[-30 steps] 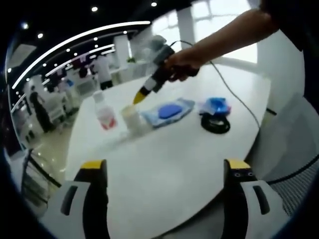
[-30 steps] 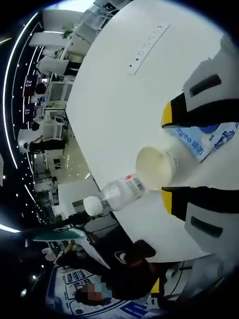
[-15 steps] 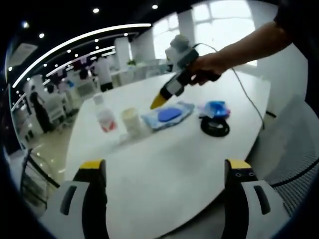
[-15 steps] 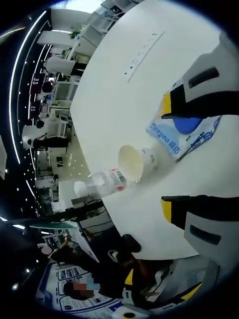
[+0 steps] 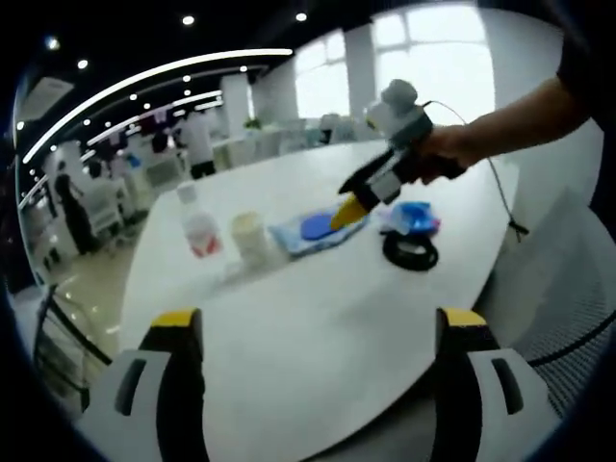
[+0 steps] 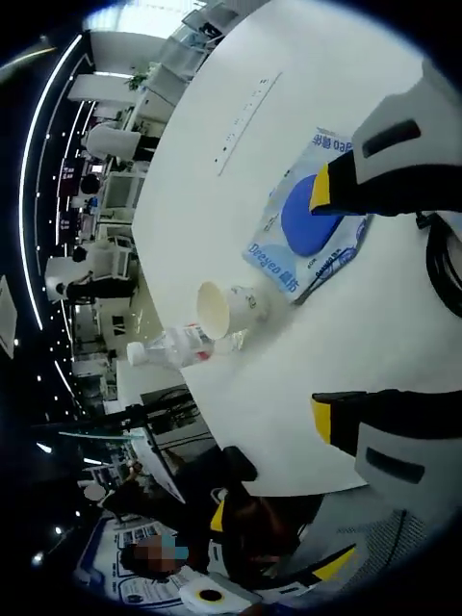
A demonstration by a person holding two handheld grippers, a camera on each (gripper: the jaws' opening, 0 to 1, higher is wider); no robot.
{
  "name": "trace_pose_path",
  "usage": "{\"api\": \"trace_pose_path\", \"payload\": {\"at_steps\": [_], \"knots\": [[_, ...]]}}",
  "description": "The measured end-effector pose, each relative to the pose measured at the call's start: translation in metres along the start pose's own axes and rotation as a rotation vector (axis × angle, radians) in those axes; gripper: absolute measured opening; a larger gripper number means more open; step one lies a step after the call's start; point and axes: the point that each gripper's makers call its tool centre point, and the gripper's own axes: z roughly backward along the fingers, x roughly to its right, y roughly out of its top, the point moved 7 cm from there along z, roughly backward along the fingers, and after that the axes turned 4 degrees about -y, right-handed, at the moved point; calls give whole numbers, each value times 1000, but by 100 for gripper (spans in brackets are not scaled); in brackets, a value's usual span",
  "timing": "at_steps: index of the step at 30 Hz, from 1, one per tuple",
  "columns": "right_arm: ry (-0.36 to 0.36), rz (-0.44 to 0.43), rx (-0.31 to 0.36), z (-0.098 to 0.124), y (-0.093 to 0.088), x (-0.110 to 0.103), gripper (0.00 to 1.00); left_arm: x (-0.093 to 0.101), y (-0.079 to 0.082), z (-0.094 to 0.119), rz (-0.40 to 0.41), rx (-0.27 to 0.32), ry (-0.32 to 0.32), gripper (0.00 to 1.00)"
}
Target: Arrange the tabletop items into an orderly group along one side of the table until the central work area is clear of visible clutter.
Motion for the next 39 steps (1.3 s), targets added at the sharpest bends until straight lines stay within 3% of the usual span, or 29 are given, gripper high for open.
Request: {"api": "trace_pose_path", "payload": {"at_steps": [6,9,13,25,39], "knots": [[-40,9,25,18,-11,-2,78,1,0,1,-2,-1,-3,97],[-73,-48,56,24,-17,-1,82,1,1,1,-4,0,-1,97],[-85,-49,42,28,-29,-3,84,1,1,1,-1,2,0,97],[-110,-58,33,68,-60,1,91,0,0,1,-6,3,0,98],[-237,-159,28,109,-75,23,93,-1,2,1,-11,17,6,99]]}}
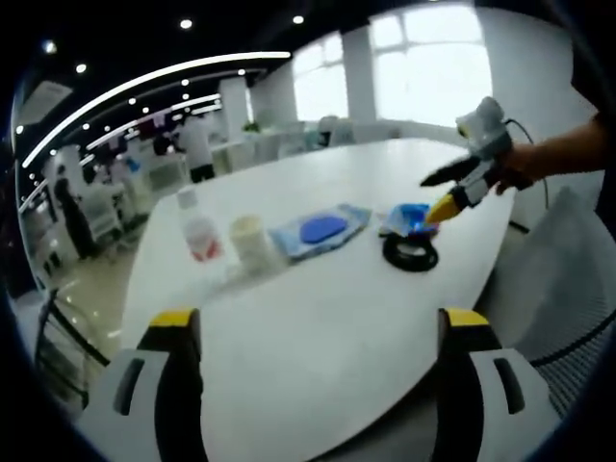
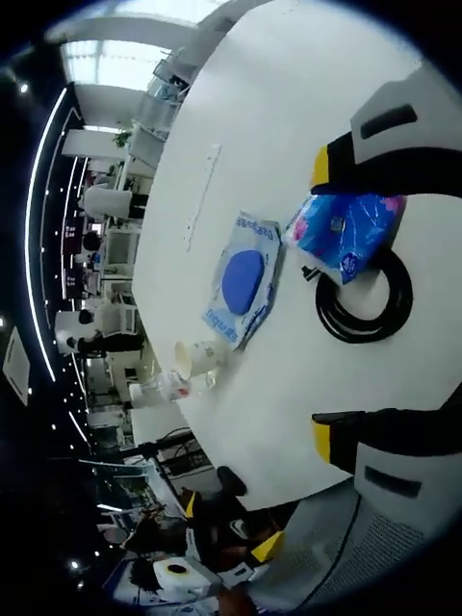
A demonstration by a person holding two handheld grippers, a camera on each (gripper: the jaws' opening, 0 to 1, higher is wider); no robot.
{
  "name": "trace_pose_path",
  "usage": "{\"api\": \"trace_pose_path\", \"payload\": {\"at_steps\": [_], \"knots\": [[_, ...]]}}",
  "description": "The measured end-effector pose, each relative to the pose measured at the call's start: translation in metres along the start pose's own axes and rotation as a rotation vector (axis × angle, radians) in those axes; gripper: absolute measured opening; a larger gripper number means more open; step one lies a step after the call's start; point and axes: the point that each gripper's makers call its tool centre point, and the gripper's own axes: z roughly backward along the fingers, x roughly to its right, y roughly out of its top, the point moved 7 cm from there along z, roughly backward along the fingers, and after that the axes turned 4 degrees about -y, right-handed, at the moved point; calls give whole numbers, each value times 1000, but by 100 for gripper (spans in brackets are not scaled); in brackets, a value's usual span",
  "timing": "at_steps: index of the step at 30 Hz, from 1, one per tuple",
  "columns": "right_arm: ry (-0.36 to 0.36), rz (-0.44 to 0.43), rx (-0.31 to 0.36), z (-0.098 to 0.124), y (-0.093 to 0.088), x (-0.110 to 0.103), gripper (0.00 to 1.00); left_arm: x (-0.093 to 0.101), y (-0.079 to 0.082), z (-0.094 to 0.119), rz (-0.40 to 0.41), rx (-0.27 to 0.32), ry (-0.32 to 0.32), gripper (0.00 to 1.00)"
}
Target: Arrange the tabletop items into an orderly group along one side of the table until the central work area is clear of visible clutter.
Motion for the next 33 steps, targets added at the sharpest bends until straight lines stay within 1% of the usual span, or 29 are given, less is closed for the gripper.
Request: {"api": "trace_pose_path", "payload": {"at_steps": [4,9,12,20,23,24,28,30,31,33], "knots": [[-26,-3,-11,6,-6,13,92,-1,1,1,12,15,4,100],[-51,25,-14,11,-10,27,91,1,0,0,8,3,-3,100],[-59,35,-16,11,-12,33,90,0,1,0,11,8,3,100],[-78,83,-23,9,-14,44,86,-1,0,0,10,-3,6,100],[-72,105,-45,5,-17,49,81,0,-1,0,9,-9,3,100],[-73,125,-56,3,-18,52,80,0,-1,0,8,-12,1,100],[-63,195,-67,-2,-18,57,76,1,-2,-1,5,-19,-5,100],[-55,233,-74,-4,-17,59,73,1,-2,-1,5,-20,-5,100],[-57,273,-82,-7,-17,62,70,1,-2,-1,6,-21,-5,100],[-50,301,-83,-11,-15,63,67,1,-2,-1,7,-21,-4,100]]}}
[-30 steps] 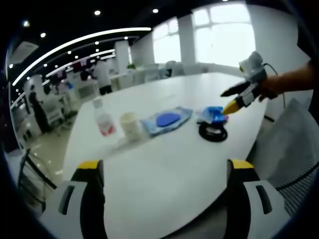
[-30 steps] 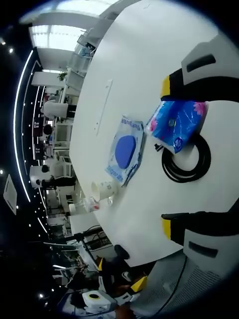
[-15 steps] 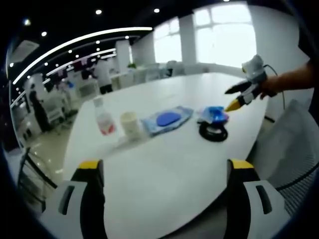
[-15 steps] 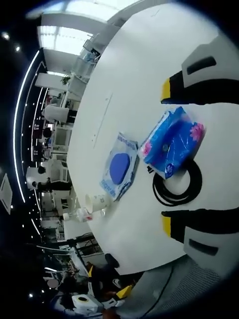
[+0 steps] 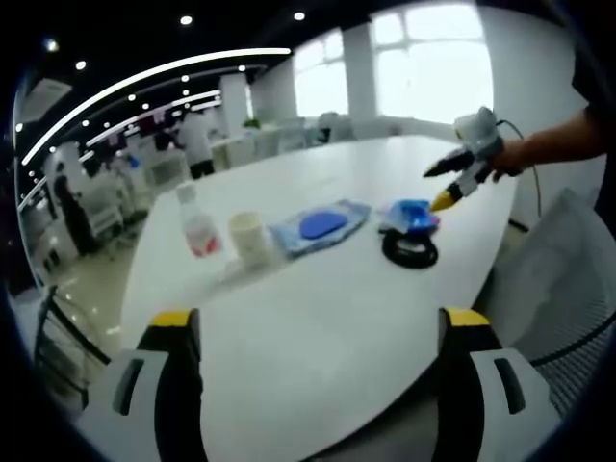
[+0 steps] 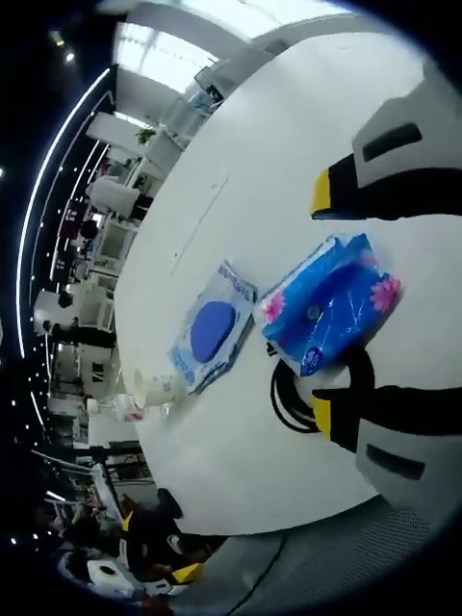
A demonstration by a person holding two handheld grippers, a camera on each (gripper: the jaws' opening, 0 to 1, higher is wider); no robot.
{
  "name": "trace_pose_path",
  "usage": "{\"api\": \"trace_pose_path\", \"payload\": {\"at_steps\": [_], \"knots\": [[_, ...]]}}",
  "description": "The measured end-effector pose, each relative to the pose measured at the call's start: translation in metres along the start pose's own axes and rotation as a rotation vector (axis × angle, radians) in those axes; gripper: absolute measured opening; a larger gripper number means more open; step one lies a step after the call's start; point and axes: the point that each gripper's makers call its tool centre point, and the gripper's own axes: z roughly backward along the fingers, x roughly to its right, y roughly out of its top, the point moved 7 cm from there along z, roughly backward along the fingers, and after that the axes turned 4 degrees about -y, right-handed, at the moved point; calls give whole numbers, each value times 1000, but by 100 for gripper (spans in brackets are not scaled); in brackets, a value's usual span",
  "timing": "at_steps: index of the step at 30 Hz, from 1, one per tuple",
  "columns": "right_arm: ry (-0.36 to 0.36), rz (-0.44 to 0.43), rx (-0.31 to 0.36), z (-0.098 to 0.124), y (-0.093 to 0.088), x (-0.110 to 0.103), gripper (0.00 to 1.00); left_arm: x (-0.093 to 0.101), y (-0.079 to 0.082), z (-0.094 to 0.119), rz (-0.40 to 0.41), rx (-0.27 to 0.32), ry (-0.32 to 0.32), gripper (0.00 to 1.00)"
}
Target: Arrange the tabletop items into an orderly group along one side of the table until the central work area is clear of visible clutter.
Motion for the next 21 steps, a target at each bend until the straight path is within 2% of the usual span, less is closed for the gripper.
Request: {"api": "trace_pose_path", "payload": {"at_steps": [7,21], "knots": [[10,97,-26,-13,1,7,58,0,-1,0,1,-4,-1,99],[62,215,-112,-40,-8,15,40,-1,-3,0,9,-17,-1,99]]}}
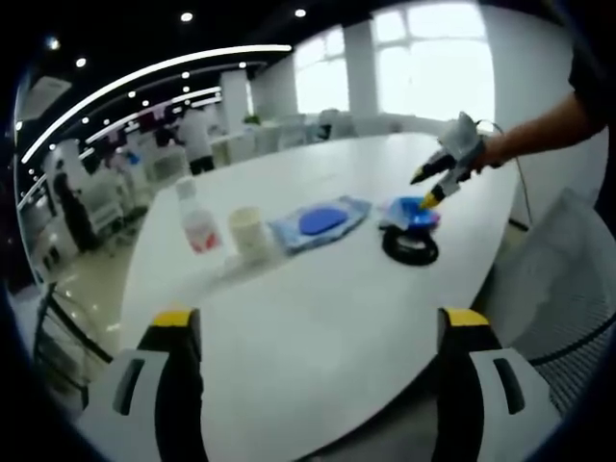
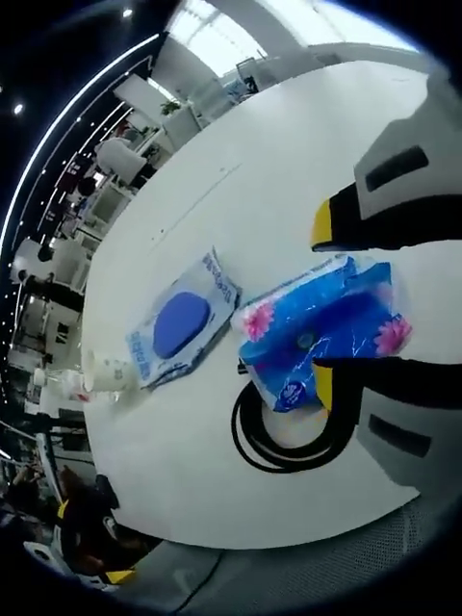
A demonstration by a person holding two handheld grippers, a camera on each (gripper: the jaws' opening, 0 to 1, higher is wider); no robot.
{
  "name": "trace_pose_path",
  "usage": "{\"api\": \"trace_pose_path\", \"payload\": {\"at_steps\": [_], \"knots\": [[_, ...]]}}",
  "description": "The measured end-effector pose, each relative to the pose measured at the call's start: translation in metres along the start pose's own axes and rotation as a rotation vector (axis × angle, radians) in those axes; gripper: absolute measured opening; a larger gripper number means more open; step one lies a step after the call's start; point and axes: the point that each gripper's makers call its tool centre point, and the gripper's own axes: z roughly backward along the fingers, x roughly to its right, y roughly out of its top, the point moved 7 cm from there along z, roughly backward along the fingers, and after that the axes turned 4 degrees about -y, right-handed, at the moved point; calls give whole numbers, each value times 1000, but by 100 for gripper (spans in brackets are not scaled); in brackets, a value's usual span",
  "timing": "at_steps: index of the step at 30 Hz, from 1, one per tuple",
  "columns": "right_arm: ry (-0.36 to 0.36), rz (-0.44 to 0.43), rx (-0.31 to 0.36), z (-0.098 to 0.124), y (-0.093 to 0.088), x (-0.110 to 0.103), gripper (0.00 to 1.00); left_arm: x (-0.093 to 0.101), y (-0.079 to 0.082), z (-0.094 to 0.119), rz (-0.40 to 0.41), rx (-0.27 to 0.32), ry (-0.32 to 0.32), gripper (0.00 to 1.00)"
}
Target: Arrange the tabletop items into an orderly group along one side of the table until the central work area is clear of visible clutter.
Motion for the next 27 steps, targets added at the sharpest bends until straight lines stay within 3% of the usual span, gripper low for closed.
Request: {"api": "trace_pose_path", "payload": {"at_steps": [9,10,17,23,27], "knots": [[61,141,-21,-13,3,-2,27,0,0,0,-4,-6,4,99],[79,192,-22,-16,4,-4,25,0,0,0,-5,-9,5,99],[112,248,-35,-23,6,-8,15,1,-1,0,-9,-16,7,99],[116,274,-34,-24,6,-7,0,1,-1,0,-12,-21,7,99],[115,281,-27,-21,6,-5,0,1,-2,-1,-17,-27,3,98]]}}
